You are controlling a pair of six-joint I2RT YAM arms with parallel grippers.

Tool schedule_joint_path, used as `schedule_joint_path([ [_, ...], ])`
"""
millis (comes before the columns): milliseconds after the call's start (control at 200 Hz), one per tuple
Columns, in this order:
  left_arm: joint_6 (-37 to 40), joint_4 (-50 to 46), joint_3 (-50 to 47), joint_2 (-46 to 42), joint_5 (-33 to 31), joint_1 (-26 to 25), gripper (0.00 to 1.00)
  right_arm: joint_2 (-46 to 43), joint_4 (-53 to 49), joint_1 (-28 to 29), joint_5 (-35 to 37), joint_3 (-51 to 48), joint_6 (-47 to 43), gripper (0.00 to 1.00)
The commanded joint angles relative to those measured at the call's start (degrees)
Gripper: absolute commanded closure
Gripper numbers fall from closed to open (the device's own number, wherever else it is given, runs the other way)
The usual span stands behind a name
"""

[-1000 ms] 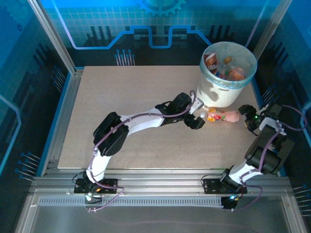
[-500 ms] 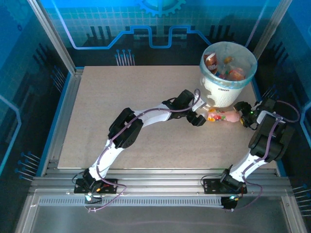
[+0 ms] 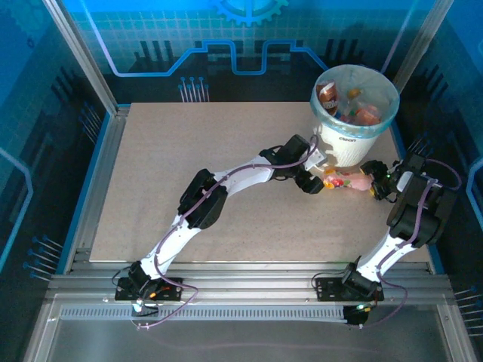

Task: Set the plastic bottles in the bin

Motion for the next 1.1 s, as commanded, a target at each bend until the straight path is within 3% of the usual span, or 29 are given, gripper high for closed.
schedule_joint_path([
  [0,-0.11,-4.96,2.70,2.38,2.27,-0.50,0.15,1.30,-0.88,1.73,-3.29,-0.54,2.15,0.20],
  [270,-1.11,-2.37,-0.30,2.18,3.21,-1.81,0.23,0.34,1.79,1.99,-6.85,-3.24,5.20,0.20],
  [620,-4.15,1.41,-3.10,1.17,6.95,-2.48,0.45,-0.94,2.68,2.08,-8.89,-4.44,6.23,0.24],
  [820,-4.43,3.65,-6.46,-0.60,6.70,-2.78,0.45,-1.32,1.98,2.06,-7.55,-4.44,5.43,0.31],
  [935,-3.93,4.09,-8.07,-2.13,5.92,-2.78,0.43,-1.47,1.46,2.06,-5.95,-4.44,4.83,0.41],
  [1095,-3.37,6.05,-11.83,-6.35,4.35,-2.70,0.32,-3.87,-0.35,2.06,-4.93,-4.44,3.47,0.49],
])
